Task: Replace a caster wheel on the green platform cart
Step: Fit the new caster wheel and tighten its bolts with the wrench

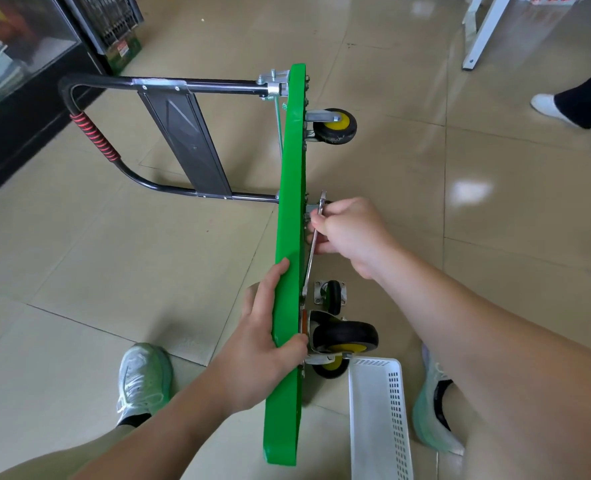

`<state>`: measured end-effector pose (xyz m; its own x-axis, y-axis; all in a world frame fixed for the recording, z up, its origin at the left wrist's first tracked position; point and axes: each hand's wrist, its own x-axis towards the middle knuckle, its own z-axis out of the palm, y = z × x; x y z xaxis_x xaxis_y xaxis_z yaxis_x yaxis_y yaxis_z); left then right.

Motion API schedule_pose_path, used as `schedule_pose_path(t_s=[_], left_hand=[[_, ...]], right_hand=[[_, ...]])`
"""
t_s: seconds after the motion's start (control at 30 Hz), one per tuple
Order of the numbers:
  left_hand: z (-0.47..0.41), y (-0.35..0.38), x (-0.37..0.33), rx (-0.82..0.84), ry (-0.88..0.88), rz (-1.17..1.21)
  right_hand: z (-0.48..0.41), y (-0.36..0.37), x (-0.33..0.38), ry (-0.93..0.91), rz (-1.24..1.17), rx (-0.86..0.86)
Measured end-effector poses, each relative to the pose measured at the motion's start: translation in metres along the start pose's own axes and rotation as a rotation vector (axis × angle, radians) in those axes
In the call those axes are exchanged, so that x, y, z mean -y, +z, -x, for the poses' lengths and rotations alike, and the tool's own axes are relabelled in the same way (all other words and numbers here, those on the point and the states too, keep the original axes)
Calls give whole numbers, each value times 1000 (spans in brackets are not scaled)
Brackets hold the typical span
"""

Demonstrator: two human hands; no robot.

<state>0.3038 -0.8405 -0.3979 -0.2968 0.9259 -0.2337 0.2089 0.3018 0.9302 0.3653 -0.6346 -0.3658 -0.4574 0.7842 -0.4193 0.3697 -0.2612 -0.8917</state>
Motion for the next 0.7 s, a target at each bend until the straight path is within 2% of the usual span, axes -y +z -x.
schedule_pose_path(t_s=[0.27,0.37,0.57,0.7], left_hand=[[0,3,1,-28,10,12],[1,3,0,-24,16,4],[0,1,-2,5,-9,-31],[-1,1,-3,11,-21,-32]], right_hand=[[7,-8,-15,107,-184,-60],[7,-9,-13,77,-233,11],[2,-25,-12,130,-252,213],[7,-33,-6,93,-291,234]])
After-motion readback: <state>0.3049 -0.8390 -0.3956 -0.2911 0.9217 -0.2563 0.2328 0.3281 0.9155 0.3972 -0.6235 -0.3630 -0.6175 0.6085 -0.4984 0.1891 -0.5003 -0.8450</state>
